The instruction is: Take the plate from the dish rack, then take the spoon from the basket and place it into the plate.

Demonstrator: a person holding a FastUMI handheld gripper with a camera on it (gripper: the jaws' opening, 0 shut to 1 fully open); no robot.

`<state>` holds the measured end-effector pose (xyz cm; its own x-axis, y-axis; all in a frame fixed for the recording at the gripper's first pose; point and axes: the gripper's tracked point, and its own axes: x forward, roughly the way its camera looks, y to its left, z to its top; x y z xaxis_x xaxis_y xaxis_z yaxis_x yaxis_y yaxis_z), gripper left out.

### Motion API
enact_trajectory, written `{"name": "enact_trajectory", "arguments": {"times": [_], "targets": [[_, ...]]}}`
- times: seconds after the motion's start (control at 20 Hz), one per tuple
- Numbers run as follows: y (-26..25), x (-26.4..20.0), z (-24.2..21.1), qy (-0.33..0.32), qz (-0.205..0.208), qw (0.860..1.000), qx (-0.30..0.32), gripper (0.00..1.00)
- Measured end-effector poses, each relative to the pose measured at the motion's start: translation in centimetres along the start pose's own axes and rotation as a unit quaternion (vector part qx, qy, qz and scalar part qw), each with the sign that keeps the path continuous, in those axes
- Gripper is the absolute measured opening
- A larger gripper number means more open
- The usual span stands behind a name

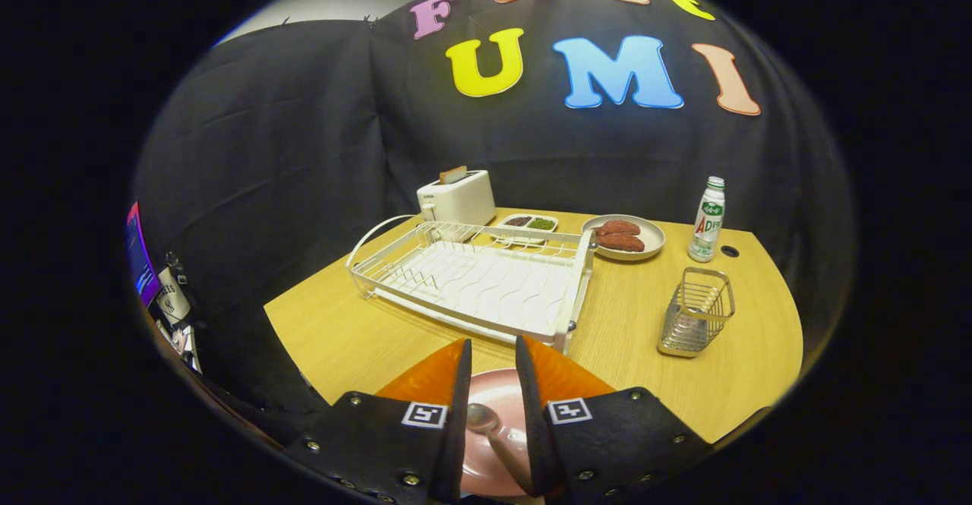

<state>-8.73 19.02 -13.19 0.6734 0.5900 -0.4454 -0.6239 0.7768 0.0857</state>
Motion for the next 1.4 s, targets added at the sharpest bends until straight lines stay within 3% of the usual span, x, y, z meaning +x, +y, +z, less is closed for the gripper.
{"name": "enact_trajectory", "arguments": {"times": [0.45,0.75,1.0,1.05,1.2,1.4], "targets": [[-6.9,-3.7,5.6,-0.073,-0.104,0.992,0.007,0.34],[-12.5,-7.2,9.1,-0.118,-0.178,0.977,0.006,0.34],[-15.2,-10.0,13.1,-0.160,-0.212,0.964,0.004,0.34],[-15.2,-10.3,14.0,-0.166,-0.212,0.963,0.003,0.39],[-16.1,-11.6,15.4,-0.186,-0.227,0.956,0.004,0.99],[-17.1,-12.2,15.6,-0.207,-0.236,0.949,0.020,0.96]]}}
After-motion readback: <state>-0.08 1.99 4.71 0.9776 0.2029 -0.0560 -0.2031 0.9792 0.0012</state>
